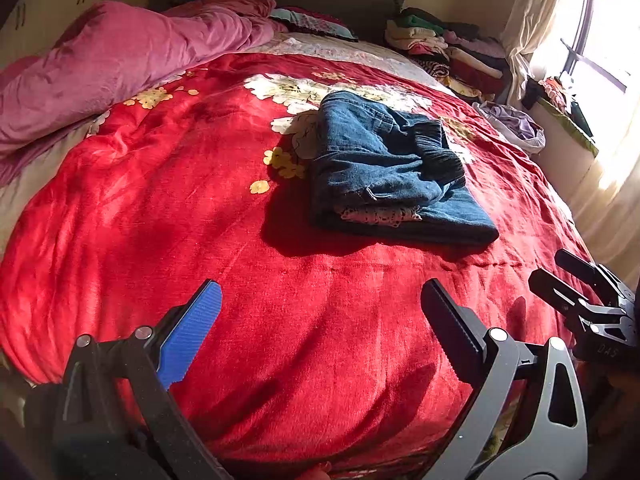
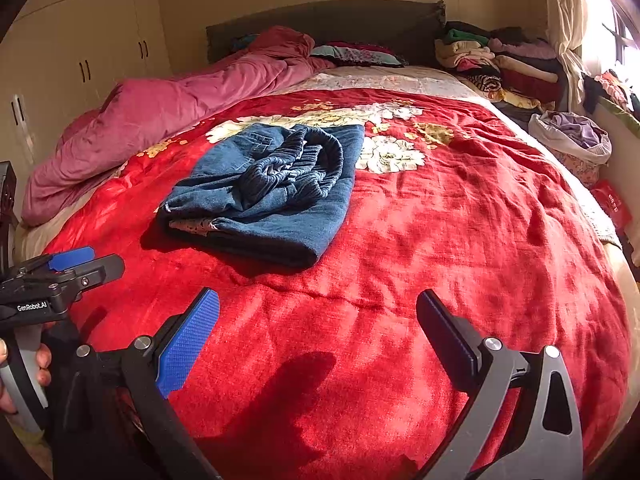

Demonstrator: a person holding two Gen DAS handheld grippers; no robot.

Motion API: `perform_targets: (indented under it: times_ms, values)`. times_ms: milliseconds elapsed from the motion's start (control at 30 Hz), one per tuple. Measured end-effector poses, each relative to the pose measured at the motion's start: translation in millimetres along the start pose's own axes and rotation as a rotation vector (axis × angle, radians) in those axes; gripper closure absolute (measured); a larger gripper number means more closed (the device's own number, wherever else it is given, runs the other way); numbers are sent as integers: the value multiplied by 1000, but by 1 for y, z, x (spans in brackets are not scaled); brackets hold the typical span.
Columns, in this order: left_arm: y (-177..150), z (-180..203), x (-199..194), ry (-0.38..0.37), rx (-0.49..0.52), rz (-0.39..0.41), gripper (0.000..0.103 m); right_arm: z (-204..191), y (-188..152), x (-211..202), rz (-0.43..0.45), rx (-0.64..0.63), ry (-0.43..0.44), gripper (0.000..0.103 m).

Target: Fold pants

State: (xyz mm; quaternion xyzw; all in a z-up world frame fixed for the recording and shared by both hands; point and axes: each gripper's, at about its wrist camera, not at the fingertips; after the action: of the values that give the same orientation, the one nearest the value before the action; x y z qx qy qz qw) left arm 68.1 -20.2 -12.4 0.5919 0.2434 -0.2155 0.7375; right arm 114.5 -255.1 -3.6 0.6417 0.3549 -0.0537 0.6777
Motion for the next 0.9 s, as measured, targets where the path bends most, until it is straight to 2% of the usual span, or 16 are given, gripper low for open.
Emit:
perform_targets:
  times_ms: [900]
  values:
    - [3, 0, -4, 17, 3, -3, 10, 5, 3, -9, 19, 1, -8, 5]
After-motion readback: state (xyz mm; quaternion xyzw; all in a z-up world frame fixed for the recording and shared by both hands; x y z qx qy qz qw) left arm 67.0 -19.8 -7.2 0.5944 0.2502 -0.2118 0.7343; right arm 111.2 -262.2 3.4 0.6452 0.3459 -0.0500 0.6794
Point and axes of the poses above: each gripper's, at about its wrist camera, not at the fingertips, and x roughly the way its jaws point, z to its right, y to its top, and after that the axes turned 9 degrees about z, right-handed
